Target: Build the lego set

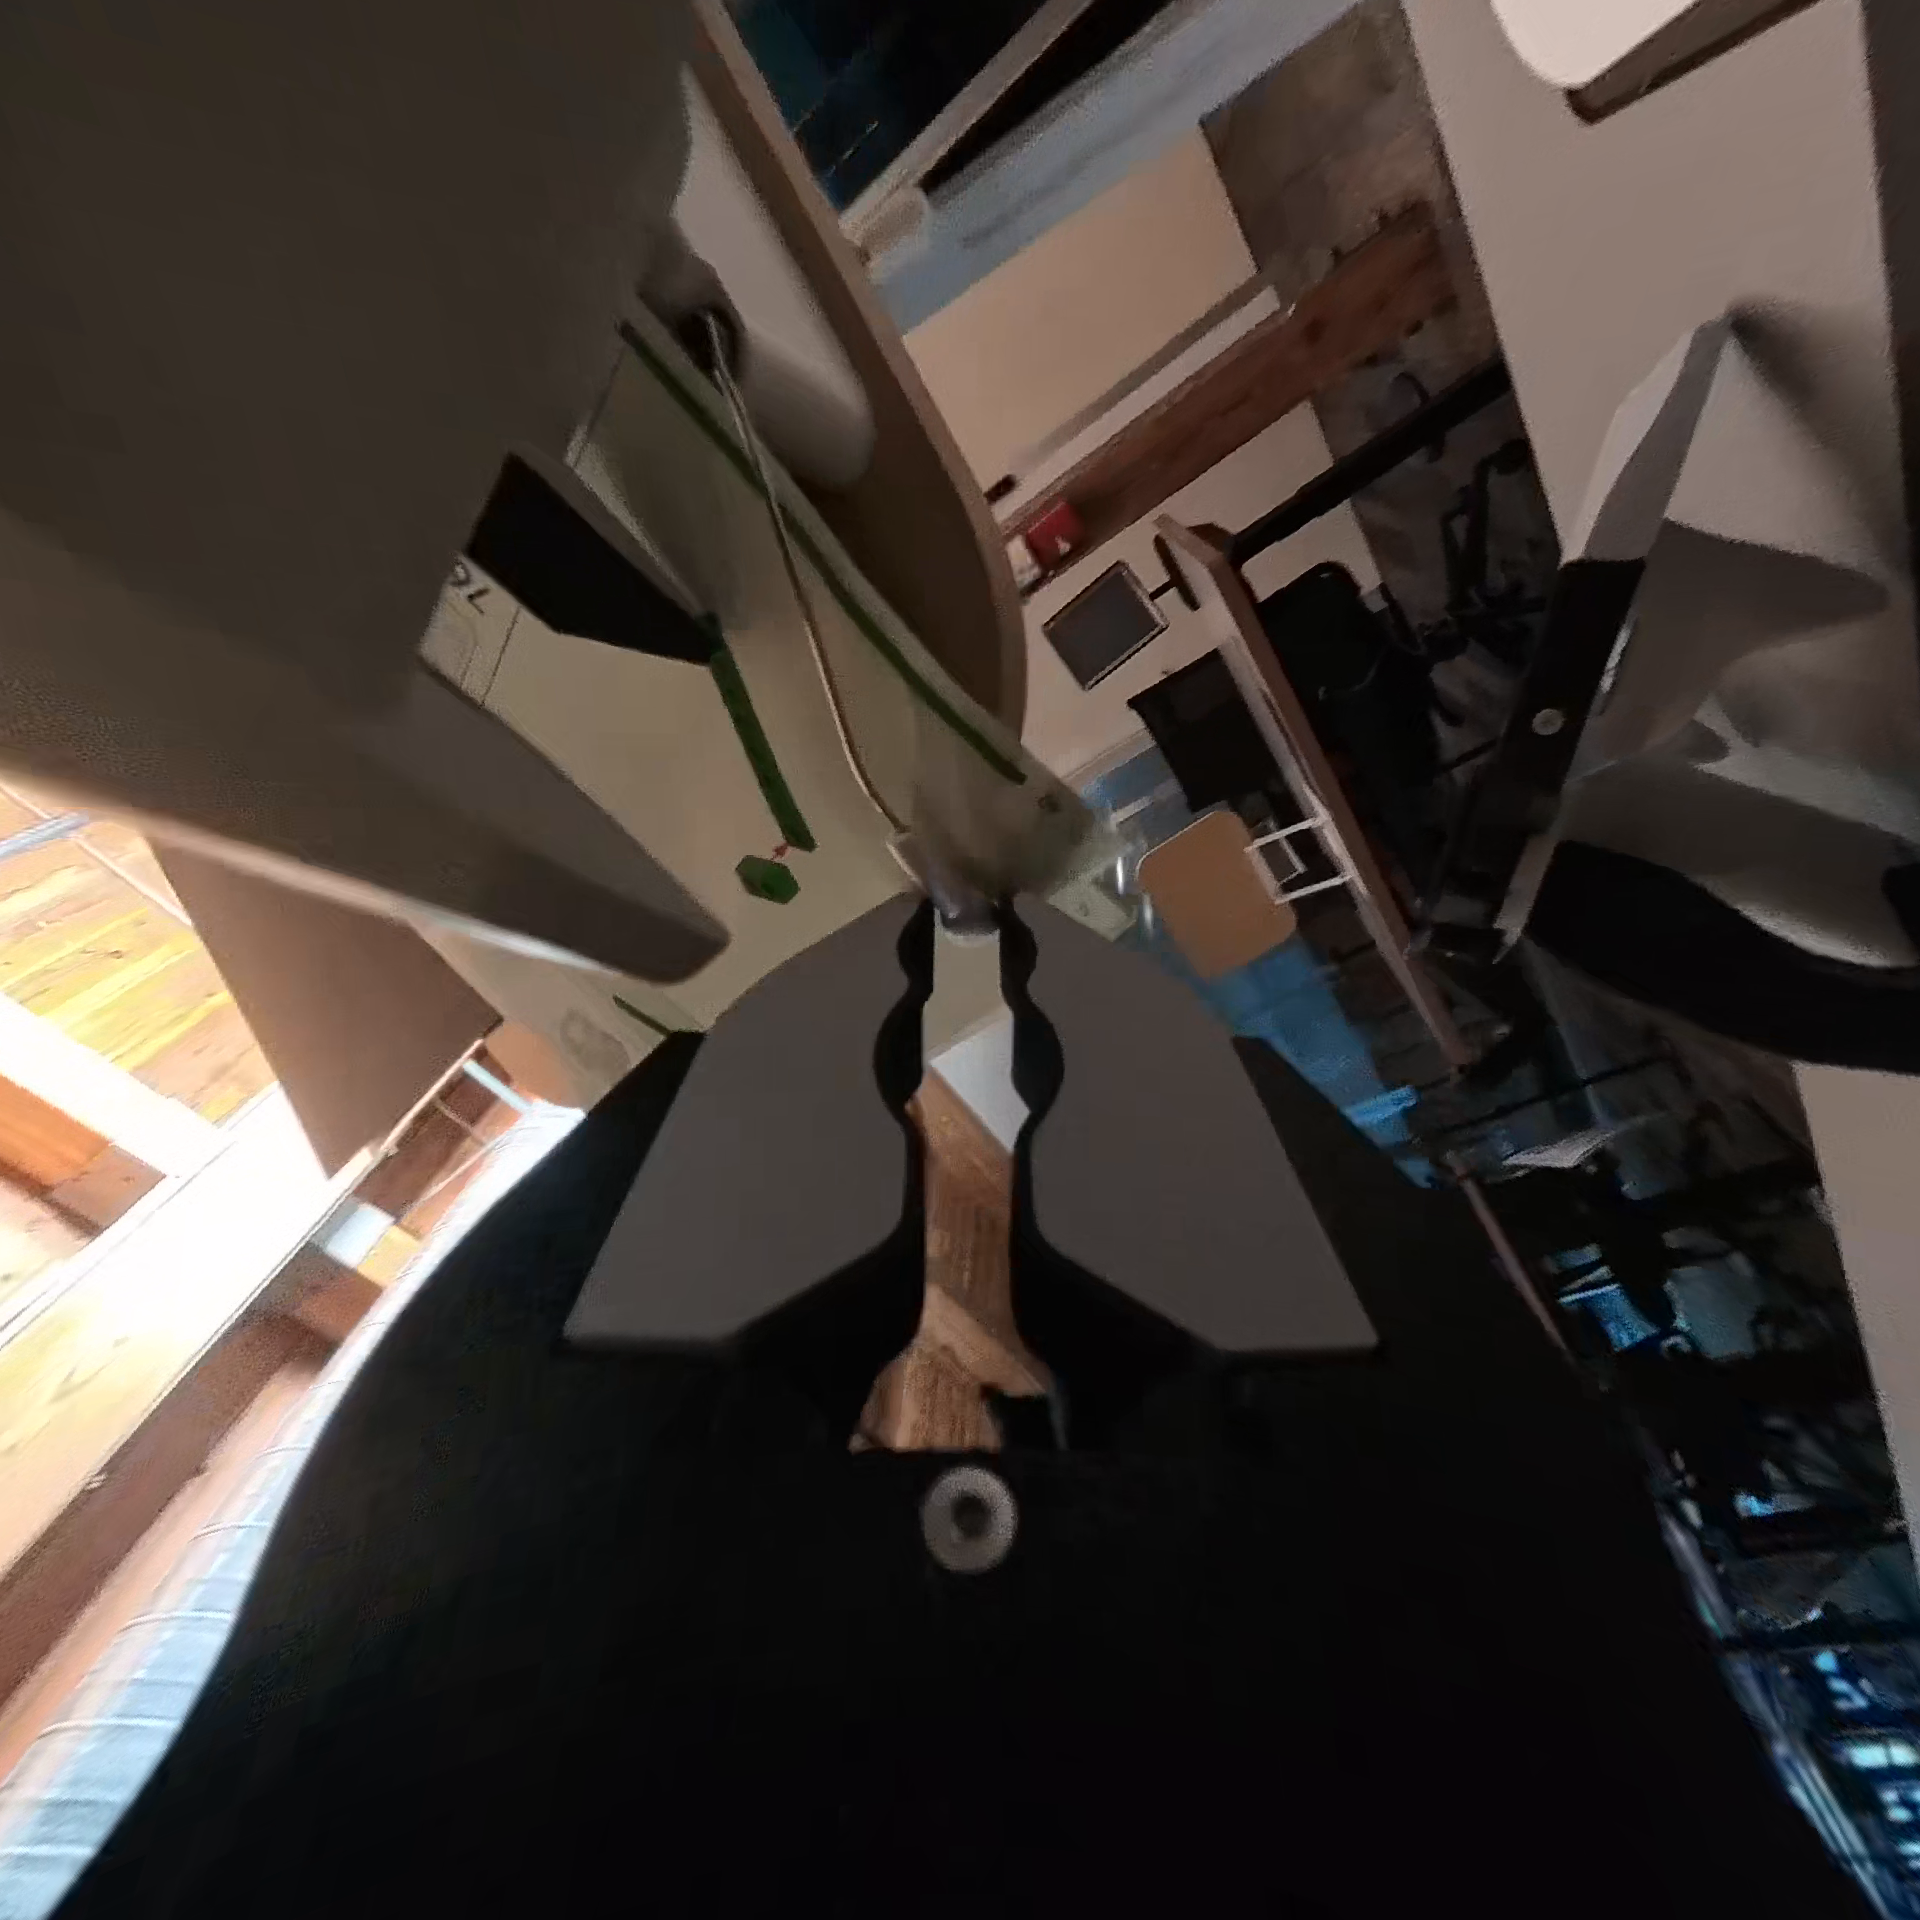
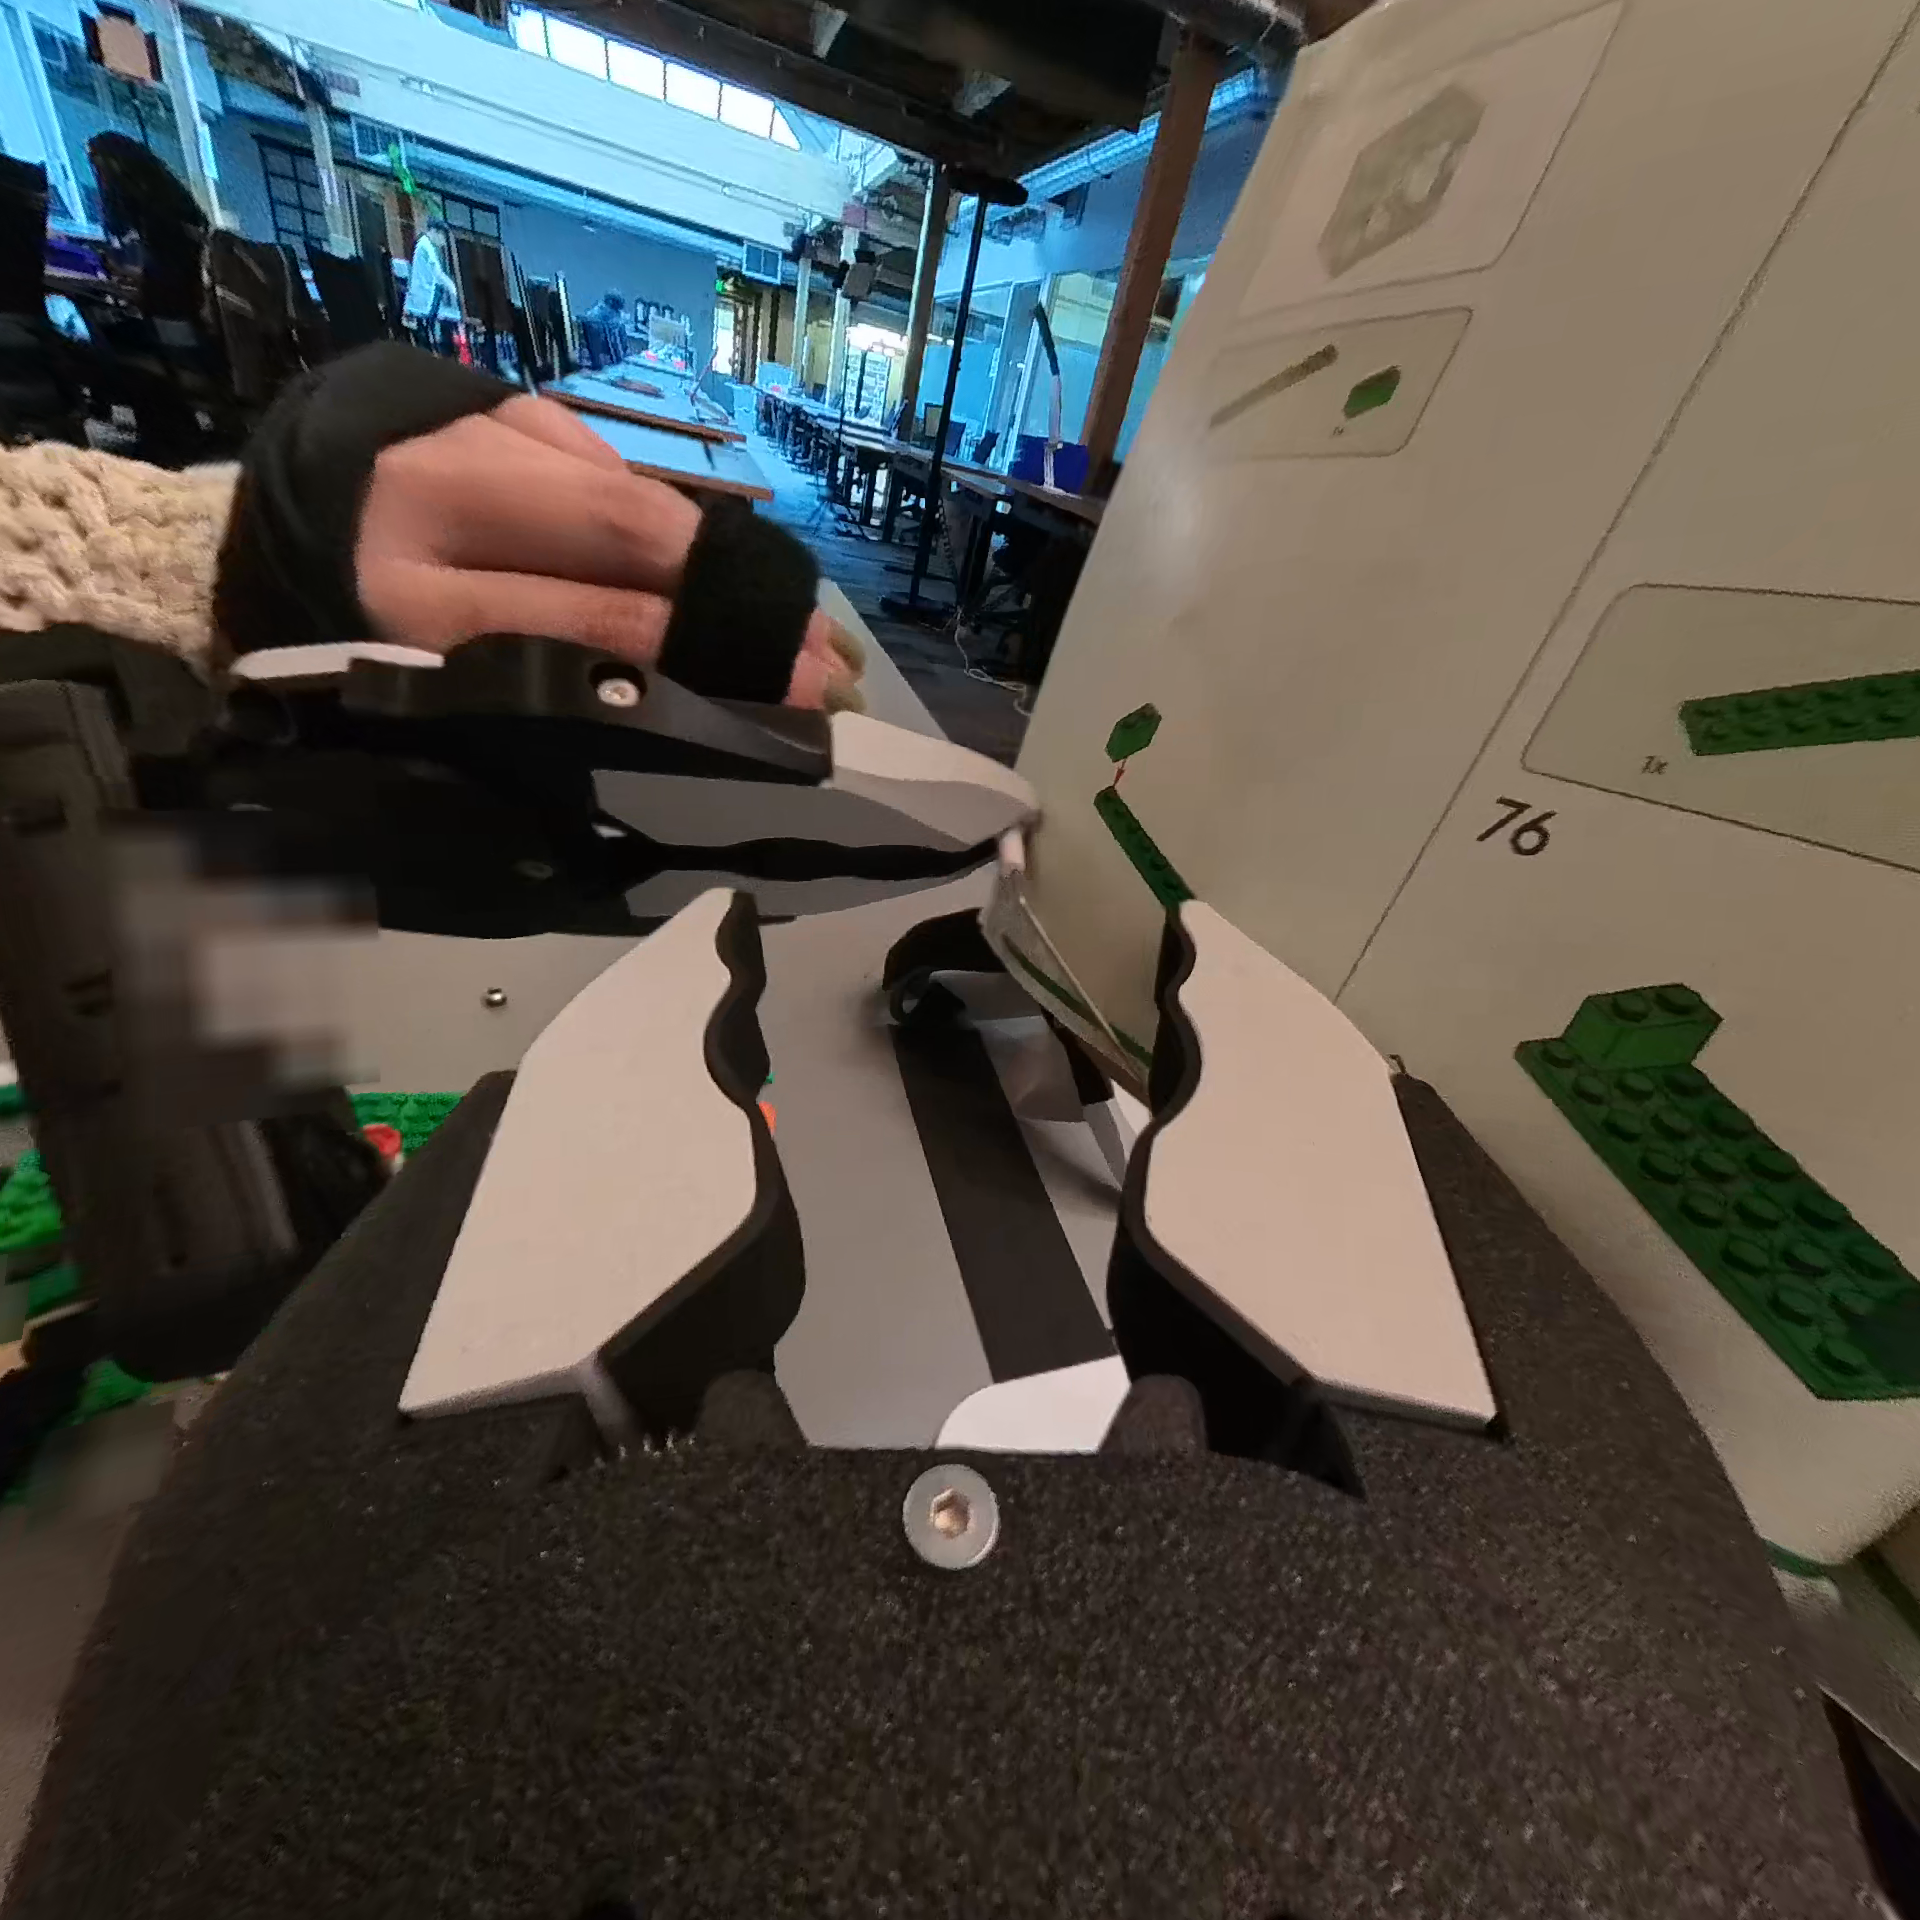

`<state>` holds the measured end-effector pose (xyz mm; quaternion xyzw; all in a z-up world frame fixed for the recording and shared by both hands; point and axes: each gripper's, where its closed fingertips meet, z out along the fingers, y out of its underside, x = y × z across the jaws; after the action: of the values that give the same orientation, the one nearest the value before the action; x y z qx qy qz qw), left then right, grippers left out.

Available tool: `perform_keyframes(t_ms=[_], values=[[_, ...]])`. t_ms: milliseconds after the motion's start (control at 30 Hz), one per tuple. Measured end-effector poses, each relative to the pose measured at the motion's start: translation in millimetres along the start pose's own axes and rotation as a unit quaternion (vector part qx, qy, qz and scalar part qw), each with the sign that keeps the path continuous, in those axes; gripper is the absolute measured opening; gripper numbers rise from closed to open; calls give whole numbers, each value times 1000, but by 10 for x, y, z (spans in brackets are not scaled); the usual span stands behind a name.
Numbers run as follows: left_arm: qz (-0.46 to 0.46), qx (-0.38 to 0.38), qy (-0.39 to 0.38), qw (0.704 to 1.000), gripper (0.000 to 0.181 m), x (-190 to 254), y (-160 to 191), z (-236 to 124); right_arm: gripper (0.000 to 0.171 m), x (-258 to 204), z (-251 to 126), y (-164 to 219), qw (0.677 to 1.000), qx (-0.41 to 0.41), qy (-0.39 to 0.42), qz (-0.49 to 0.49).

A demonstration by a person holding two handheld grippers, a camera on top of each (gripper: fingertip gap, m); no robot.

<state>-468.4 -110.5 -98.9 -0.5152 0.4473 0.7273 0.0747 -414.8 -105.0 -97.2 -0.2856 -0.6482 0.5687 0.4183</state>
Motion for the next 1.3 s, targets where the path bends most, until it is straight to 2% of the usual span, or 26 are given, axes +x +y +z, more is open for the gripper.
perform_keyframes(t_ms=[67, 167, 200, 333, 400, 500, 567, 633, 733, 800, 867, 933, 1000, 1167, 1300], values=[[2, -11, -7, 1000, 13, -3, 14, 19, 71, -37, 13, 22, 1000, -9, -3, -17], [-49, -38, 1, 998, 48, 16, 158, 0, 62, -109, -2, 17, 999, -8, -16, -46], [-73, -50, 7, 996, 53, 30, 250, -24, 62, -132, -13, 10, 998, -5, -22, -54], [-191, -119, 31, 974, 55, 186, 685, -322, 55, -327, -101, -35, 992, 13, -81, -91], [-276, -137, 31, 951, 47, 282, 790, -622, 52, -391, -171, -121, 989, 25, -97, -109], [-449, -108, 29, 887, 32, 373, 685, -1130, 50, -365, -292, -313, 989, 36, -69, -129], [-563, -83, 18, 822, 28, 392, 562, -1430, 48, -265, -375, -403, 992, 47, -4, -119], [-639, -51, 3, 768, 29, 380, 404, -1659, 53, -146, -474, -378, 990, 69, 84, -90], [-692, -24, -41, 720, 29, 301, 229, -1881, 51, -117, -783, -15, 969, 105, 216, -61], [-736, 2, -42, 675, 31, 280, 44, -1966, 48, -259, -1007, 305, 958, 87, 266, -62], [-770, 39, -30, 636, 32, 267, -199, -2046, 46, -418, -1175, 439, 949, 64, 294, -91], [-771, 81, 2, 631, 35, 210, -486, -2127, 46, -521, -1357, 390, 939, 57, 326, -98], [-754, 114, 6, 647, 35, 84, -671, -2231, 43, -662, -1490, 369, 936, 60, 334, -89], [-736, 208, 12, 645, 33, -298, -1066, -2528, 43, -982, -1728, 336, 929, 49, 359, -68], [-712, 247, 8, 658, 30, -441, -1244, -2704, 43, -1296, -1812, 332, 928, 30, 366, -58]])
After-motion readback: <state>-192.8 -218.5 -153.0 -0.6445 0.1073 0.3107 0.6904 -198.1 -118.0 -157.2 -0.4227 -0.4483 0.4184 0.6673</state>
